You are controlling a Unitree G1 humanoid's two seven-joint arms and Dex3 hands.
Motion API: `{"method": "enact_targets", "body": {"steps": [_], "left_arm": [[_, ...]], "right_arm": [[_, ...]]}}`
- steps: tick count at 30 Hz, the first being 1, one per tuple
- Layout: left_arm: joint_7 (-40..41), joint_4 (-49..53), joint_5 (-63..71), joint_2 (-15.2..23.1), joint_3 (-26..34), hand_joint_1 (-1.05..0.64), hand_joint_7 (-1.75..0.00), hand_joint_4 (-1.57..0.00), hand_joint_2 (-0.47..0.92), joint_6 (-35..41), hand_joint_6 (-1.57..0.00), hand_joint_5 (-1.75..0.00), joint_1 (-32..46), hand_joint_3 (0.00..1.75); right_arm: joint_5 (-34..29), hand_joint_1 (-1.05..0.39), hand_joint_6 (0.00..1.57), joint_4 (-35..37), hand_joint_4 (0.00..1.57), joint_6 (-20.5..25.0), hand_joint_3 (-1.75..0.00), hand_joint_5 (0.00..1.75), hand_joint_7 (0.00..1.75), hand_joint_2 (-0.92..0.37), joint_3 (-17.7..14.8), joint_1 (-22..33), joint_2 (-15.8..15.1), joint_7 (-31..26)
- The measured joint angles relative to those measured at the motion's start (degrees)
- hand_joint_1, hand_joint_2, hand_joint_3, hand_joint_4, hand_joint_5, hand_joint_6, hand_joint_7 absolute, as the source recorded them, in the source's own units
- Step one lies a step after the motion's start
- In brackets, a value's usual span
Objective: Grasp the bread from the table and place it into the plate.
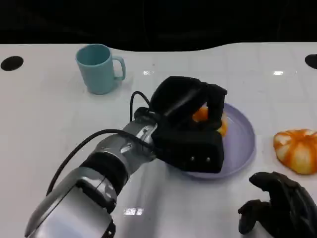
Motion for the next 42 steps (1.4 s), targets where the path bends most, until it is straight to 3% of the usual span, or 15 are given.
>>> {"method": "enact_targets", "body": {"steps": [2, 4, 5, 7, 8, 10, 11, 13, 15, 26, 29, 30, 33, 35, 42], "left_arm": [[-3.95, 0.02, -0.92, 0.01, 0.02, -0.91, -1.33, -0.69, 0.69, 0.03, -0.34, -1.50, -0.28, 0.81], [-7.05, 0.01, -1.01, 0.19, -0.20, -0.97, -1.25, -0.29, 0.85, -0.10, -0.09, -1.49, -0.33, 0.50], [-8.49, 0.01, -0.96, 0.35, -0.54, -1.01, -1.05, -0.12, 0.89, 0.07, -0.04, -1.37, -0.37, 0.41], [-11.24, 0.00, -0.41, 0.71, -1.83, -1.04, -0.79, -0.03, 0.91, 1.48, -0.01, -1.16, -0.66, 0.41], [-12.42, -0.01, 0.13, 0.92, -2.48, -1.04, -0.53, -0.01, 0.92, 2.30, 0.00, -0.85, -0.82, 0.48], [-14.18, -0.04, 1.32, 1.36, -3.86, -1.05, -0.28, 0.00, 0.92, 3.85, 0.00, -0.51, -1.23, 0.54], [-14.76, -0.10, 1.68, 1.57, -4.36, -1.05, -0.11, 0.00, 0.92, 4.36, 0.00, -0.22, -1.44, 0.59], [-16.86, -0.60, 2.37, 2.18, -5.35, -1.05, -0.02, 0.00, 0.92, 5.05, 0.00, -0.04, -2.02, 0.61], [-18.91, -1.27, 2.93, 2.87, -6.19, -1.05, -0.01, 0.00, 0.92, 5.15, 0.00, -0.01, -2.46, 0.61], [-25.66, -12.87, -2.05, 10.51, -3.53, -1.05, -0.06, -0.11, 0.92, -0.34, -0.07, -0.10, 2.63, 0.57], [-27.86, -16.32, -7.13, 12.61, -0.01, -1.05, -0.55, -0.01, 0.92, -3.35, -0.01, -0.78, 6.11, 0.48], [-28.18, -16.94, -9.42, 12.96, 1.39, -1.05, -0.76, -0.03, 0.92, -5.22, -0.07, -1.08, 7.49, 0.36], [-34.12, -16.89, -21.81, 12.21, 7.39, -1.05, -0.92, -0.02, 0.92, -11.57, -0.10, -1.31, 12.35, 0.29], [-38.45, -16.74, -27.95, 11.07, 10.08, -1.05, -0.99, -0.55, 0.92, -13.34, -0.55, -1.31, 14.92, 0.22], [-56.68, -23.83, -53.09, 5.75, 20.96, -1.05, -1.12, -0.99, 0.92, -8.49, -1.00, -1.42, 27.53, 0.09]], "right_arm": [[-0.03, -0.58, 1.57, -0.02, 1.57, -0.20, -0.27, 0.60, 0.21, -0.92, 0.02, 0.02, 0.01, -0.01], [-0.05, -0.58, 1.57, -0.05, 1.57, -0.22, -0.27, 0.60, 0.21, -0.92, 0.05, 0.07, 0.00, -0.01], [0.00, -0.58, 1.57, -0.08, 1.57, -0.18, -0.26, 0.60, 0.21, -0.92, 0.05, 0.11, -0.01, -0.01], [0.01, -0.58, 1.57, -0.09, 1.57, -0.15, -0.26, 0.60, 0.21, -0.92, 0.06, 0.14, -0.04, -0.01], [0.01, -0.57, 1.57, -0.09, 1.57, -0.15, -0.25, 0.60, 0.21, -0.92, 0.06, 0.14, -0.05, 0.00], [0.02, -0.57, 1.57, -0.08, 1.57, -0.15, -0.25, 0.60, 0.21, -0.92, 0.06, 0.14, -0.08, 0.00], [0.03, -0.57, 1.57, -0.08, 1.57, -0.15, -0.25, 0.60, 0.21, -0.92, 0.04, 0.14, -0.09, 0.00], [0.05, -0.57, 1.57, -0.08, 1.57, -0.09, -0.24, 0.60, 0.21, -0.92, 0.02, 0.13, -0.09, 0.00], [0.08, -0.57, 1.57, -0.08, 1.57, 0.24, -0.24, 0.60, 0.21, -0.92, -0.02, 0.13, -0.12, 0.00], [-0.49, -0.57, 1.57, 0.03, 1.57, -0.95, -0.29, 0.59, 0.21, -0.92, -0.07, 0.05, -0.15, 0.50], [-0.71, -0.56, 1.57, 0.20, 1.57, -1.60, -0.29, 0.59, 0.20, -0.92, -0.07, 0.01, -0.11, 0.65], [-0.69, -0.56, 1.57, 0.25, 1.57, -1.63, -0.28, 0.58, 0.20, -0.92, -0.13, 0.03, -0.11, 0.67], [-0.37, -0.57, 1.57, 0.29, 1.57, -1.31, -0.27, 0.58, 0.19, -0.92, -0.17, -0.02, -0.05, 0.71], [-0.14, -0.57, 1.57, 0.29, 1.57, -1.12, -0.26, 0.61, 0.22, -0.92, -0.20, -0.04, -0.04, 0.69], [0.07, -0.59, 1.57, -0.34, 1.57, -0.23, -0.25, 0.62, 0.23, -0.92, -0.13, 0.41, -0.05, 0.47]]}}
